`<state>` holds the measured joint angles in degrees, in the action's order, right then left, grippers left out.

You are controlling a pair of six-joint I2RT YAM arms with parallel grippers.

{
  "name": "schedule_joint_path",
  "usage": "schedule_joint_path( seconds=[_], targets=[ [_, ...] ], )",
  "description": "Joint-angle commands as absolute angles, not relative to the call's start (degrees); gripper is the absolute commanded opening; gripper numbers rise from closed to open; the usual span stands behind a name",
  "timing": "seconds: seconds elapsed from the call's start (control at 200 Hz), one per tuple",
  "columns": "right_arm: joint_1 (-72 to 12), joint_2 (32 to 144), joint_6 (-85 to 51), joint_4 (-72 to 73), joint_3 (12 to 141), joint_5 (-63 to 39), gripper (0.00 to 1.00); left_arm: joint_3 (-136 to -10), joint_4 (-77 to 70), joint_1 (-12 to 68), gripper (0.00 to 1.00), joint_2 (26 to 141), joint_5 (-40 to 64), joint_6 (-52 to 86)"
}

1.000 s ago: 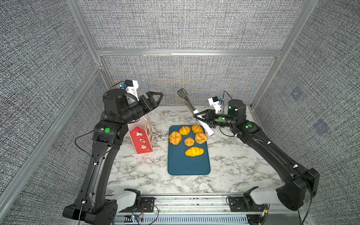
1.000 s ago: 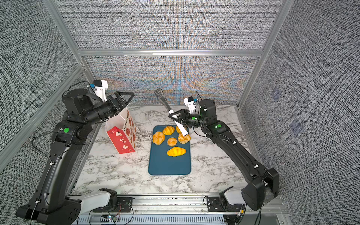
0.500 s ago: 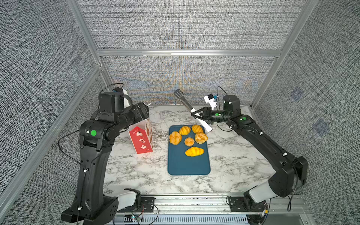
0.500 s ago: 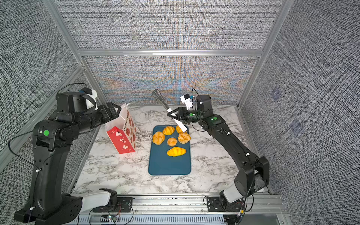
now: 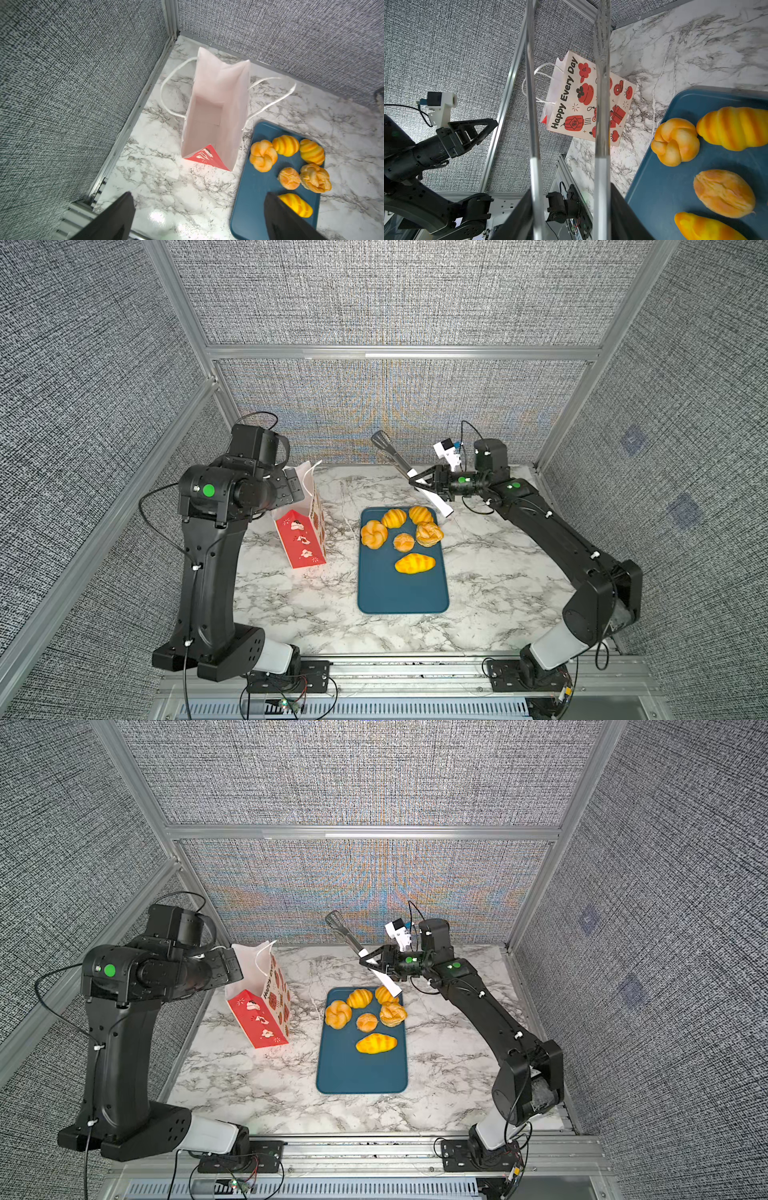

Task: Pack bread into a paper bag
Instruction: Pick up the paper bag from the center of the board.

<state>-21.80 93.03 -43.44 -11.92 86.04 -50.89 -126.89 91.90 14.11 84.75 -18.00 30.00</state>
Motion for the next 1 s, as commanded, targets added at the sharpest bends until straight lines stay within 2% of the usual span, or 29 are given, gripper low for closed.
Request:
schedule_joint_path(
  seconds=[0.0, 0.31, 0.621, 0.731, 0.996],
  targets=[
    [-21.88, 93.84, -43.62, -9.14, 86.67, -52.73, 0.51, -127.88, 98.74, 13.91, 0.99, 87.02, -19.52, 29.88],
    [-21.95, 94.45, -44.65, -7.19, 86.91, -52.85, 0.51, -126.61, 100.19, 11.09, 0.99, 91.75, -18.19, 29.9],
    [-21.82, 93.97, -44.54, -7.11, 87.1, -52.58, 0.51, -114.22, 97.37, 6.39, 0.97, 88.12, -15.14, 30.96],
    [-21.77, 93.92, -45.04, -6.3, 86.71, -52.54, 0.51, -111.03, 94.82, 3.81, 0.92, 86.56, -13.29, 30.83],
    [-21.11, 93.8, -45.58, -5.45, 86.34, -52.98, 0.51, -107.82, 90.59, 1.31, 0.88, 86.74, -10.94, 31.04]
  ],
)
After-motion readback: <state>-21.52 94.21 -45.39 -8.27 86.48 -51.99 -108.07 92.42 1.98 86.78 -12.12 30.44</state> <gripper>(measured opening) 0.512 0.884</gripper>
